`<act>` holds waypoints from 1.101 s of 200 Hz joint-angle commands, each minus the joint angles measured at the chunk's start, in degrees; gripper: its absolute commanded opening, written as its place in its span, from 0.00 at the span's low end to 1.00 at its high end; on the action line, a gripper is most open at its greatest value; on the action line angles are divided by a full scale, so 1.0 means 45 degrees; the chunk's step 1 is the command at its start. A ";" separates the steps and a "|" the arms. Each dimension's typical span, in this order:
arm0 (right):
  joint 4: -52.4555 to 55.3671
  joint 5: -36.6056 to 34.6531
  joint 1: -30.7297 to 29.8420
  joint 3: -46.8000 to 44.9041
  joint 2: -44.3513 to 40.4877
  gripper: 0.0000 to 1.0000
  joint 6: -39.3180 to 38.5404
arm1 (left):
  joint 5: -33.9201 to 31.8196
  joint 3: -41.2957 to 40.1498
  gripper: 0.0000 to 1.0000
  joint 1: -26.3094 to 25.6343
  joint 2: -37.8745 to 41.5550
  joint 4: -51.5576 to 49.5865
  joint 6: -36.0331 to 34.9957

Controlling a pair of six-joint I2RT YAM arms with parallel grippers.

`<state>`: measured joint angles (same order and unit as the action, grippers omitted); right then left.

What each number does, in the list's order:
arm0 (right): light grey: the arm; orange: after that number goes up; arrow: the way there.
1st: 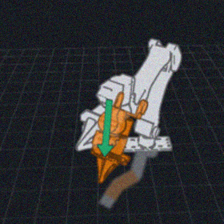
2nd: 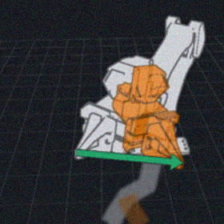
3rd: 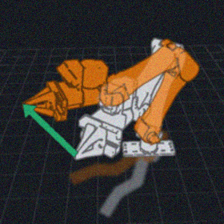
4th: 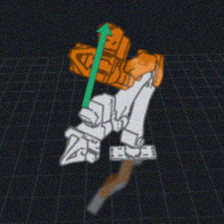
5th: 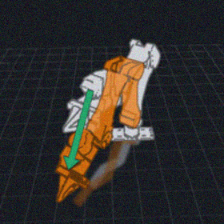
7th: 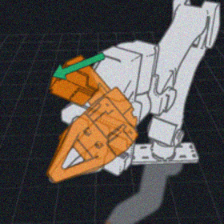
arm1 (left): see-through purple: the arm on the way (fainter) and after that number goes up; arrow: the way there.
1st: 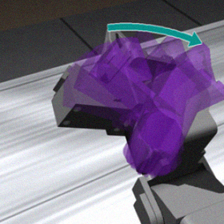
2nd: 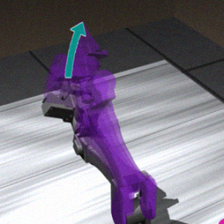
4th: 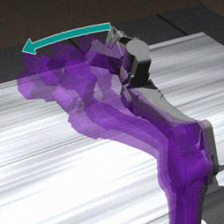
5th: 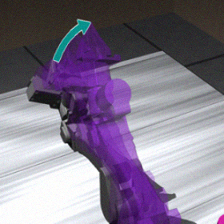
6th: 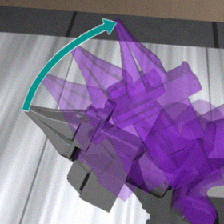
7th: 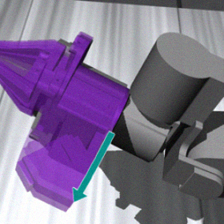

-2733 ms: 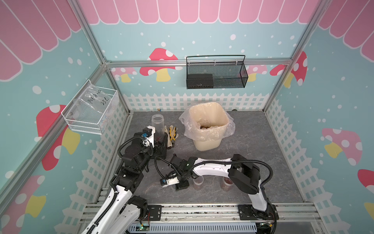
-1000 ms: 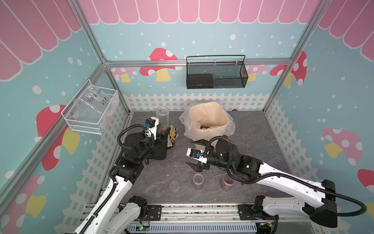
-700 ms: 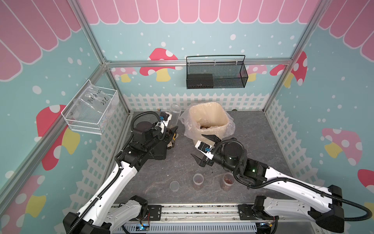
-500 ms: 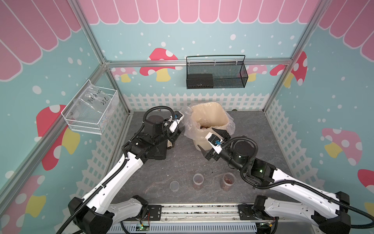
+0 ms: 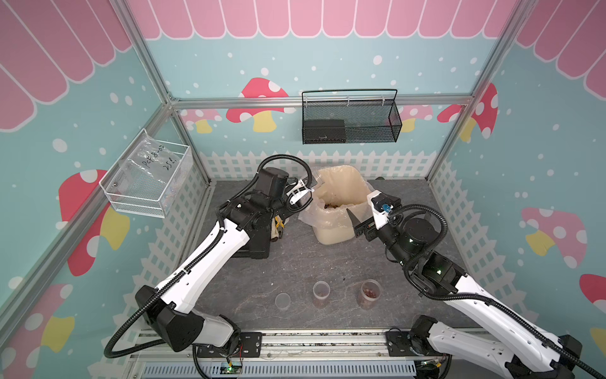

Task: Empty the moldy dried flower tea in the jars
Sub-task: Pour the moldy dried flower tea into the trash bin.

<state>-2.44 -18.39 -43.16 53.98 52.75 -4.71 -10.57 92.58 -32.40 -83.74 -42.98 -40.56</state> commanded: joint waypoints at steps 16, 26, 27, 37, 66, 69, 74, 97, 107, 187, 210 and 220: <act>0.0859 0.0425 0.0516 0.0422 0.0395 1.00 0.1147 | -0.2118 0.1789 0.14 -0.0332 -0.1143 -0.1771 -0.2450; 0.1064 0.0495 0.0578 0.0494 0.0567 1.00 0.1340 | -0.2463 0.2163 0.14 -0.0379 -0.1452 -0.1935 -0.2852; 0.1086 0.0494 0.0582 0.0500 0.0585 1.00 0.1359 | -0.2499 0.2192 0.14 -0.0388 -0.1480 -0.1954 -0.2887; 0.1286 0.0537 0.0635 0.0525 0.0703 1.00 0.1536 | -0.2840 0.2511 0.14 -0.0435 -0.1724 -0.2115 -0.3282; 0.1384 0.0845 0.0799 0.0321 0.0777 1.00 0.1966 | -0.3759 0.3193 0.13 -0.0592 -0.2431 -0.2261 -0.4206; 0.1382 0.0847 0.0791 0.0297 0.0777 1.00 0.1982 | -0.3840 0.3270 0.13 -0.0626 -0.2487 -0.2255 -0.4307; 0.1382 0.0837 0.0820 0.0262 0.0759 1.00 0.2022 | -0.3976 0.3358 0.13 -0.0664 -0.2589 -0.2262 -0.4462; 0.1430 0.0571 0.0965 0.0079 0.0665 1.00 0.2231 | -0.4541 0.3745 0.12 -0.0839 -0.2959 -0.2240 -0.5200; 0.1420 0.0533 0.1048 -0.0019 0.0607 1.00 0.2366 | -0.4758 0.3877 0.12 -0.0918 -0.3105 -0.2240 -0.5525; 0.1673 0.0782 0.1678 -0.0372 0.0466 1.00 0.2920 | -0.6381 0.4660 0.09 -0.1470 -0.3857 -0.2106 -0.8158; 0.1673 0.0879 0.1811 -0.0470 0.0409 1.00 0.3019 | -0.6900 0.4638 0.08 -0.1565 -0.4053 -0.1883 -0.8799; 0.1689 0.0947 0.1861 -0.0500 0.0389 1.00 0.3054 | -0.7011 0.4667 0.07 -0.1589 -0.4133 -0.1807 -0.9014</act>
<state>4.95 -15.31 -35.46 52.60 55.64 7.40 -38.92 111.70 -38.98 -100.66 -51.99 -74.70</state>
